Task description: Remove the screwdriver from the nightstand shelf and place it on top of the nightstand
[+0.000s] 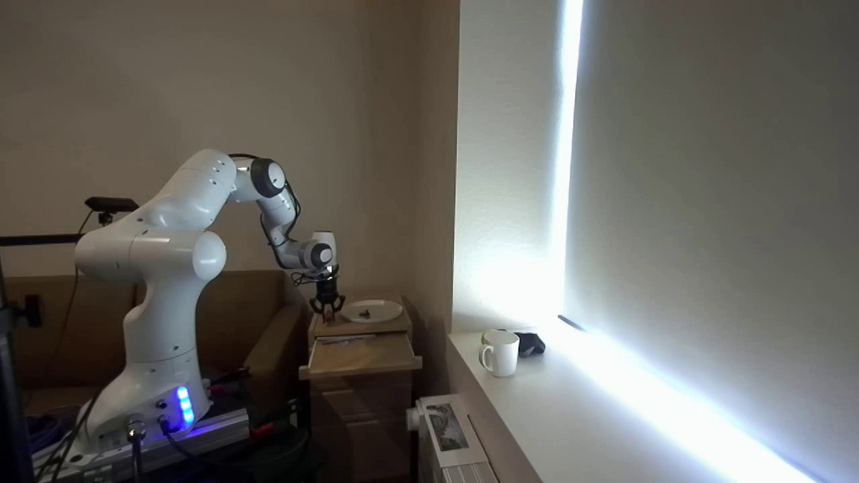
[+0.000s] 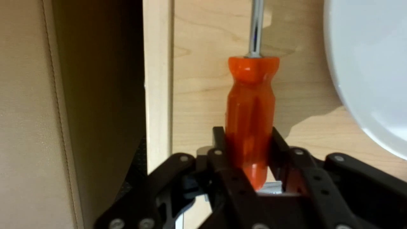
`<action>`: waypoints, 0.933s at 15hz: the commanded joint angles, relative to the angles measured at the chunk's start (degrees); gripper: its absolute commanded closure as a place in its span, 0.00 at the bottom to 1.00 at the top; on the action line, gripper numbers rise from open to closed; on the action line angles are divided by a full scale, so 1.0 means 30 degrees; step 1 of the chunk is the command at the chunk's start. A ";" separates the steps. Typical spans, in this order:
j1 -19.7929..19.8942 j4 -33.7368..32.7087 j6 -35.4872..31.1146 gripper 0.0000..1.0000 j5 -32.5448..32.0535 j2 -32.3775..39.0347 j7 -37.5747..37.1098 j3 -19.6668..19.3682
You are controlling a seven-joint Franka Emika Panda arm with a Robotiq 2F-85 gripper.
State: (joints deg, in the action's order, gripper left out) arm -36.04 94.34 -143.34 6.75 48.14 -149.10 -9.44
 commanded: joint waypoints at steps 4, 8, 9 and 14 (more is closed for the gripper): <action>0.1931 -0.1108 0.0380 0.92 0.1031 0.0666 0.0000 0.1838; 0.2279 -0.1056 0.0530 0.40 0.1394 0.0881 0.0000 0.1920; 0.2399 -0.1023 0.0683 0.35 0.1412 0.0828 0.0001 0.2045; 0.3610 -0.0633 0.1529 0.02 0.1309 0.0064 0.0174 0.3760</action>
State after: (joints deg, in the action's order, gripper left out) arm -28.04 92.09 -142.24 10.50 50.18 -149.10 -1.73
